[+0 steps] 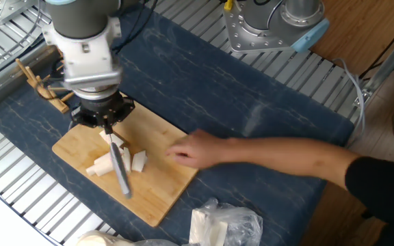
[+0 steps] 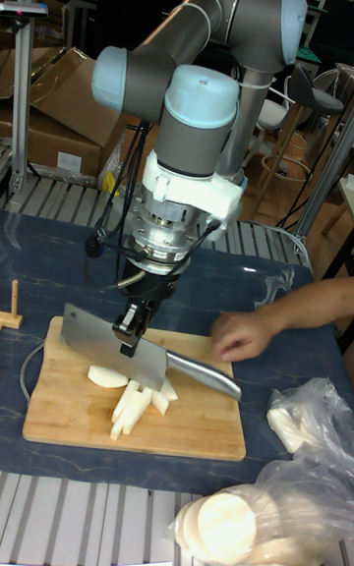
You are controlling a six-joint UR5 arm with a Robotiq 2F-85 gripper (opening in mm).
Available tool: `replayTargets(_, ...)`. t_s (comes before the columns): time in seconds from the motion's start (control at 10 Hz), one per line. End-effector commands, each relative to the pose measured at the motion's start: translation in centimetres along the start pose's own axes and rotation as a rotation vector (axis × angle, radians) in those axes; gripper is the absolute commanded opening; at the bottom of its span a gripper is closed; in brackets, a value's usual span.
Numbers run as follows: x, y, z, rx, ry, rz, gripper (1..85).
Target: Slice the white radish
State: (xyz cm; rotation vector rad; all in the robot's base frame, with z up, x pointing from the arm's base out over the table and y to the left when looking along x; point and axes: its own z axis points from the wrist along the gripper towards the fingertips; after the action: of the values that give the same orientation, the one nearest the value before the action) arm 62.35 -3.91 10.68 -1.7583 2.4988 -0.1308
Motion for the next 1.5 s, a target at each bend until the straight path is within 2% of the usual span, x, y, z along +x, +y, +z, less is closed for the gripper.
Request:
replayTargets(0.0,-0.5,-0.1,-0.2,0.011,-0.066,-0.220,1.0)
replayTargets(0.1,-0.4,-0.1,-0.3,0.015,-0.071,-0.267,1.0)
replayTargets(0.3,0.6,0.3,-0.5,0.017,-0.062,-0.291,1.0)
replayTargets(0.4,1.3,0.7,-0.1,0.006,-0.066,-0.272,1.0)
replayTargets(0.6,1.7,0.9,0.5,0.010,-0.083,-0.282,1.0)
replayTargets(1.4,3.3,1.9,1.8,-0.011,-0.086,-0.253,1.0)
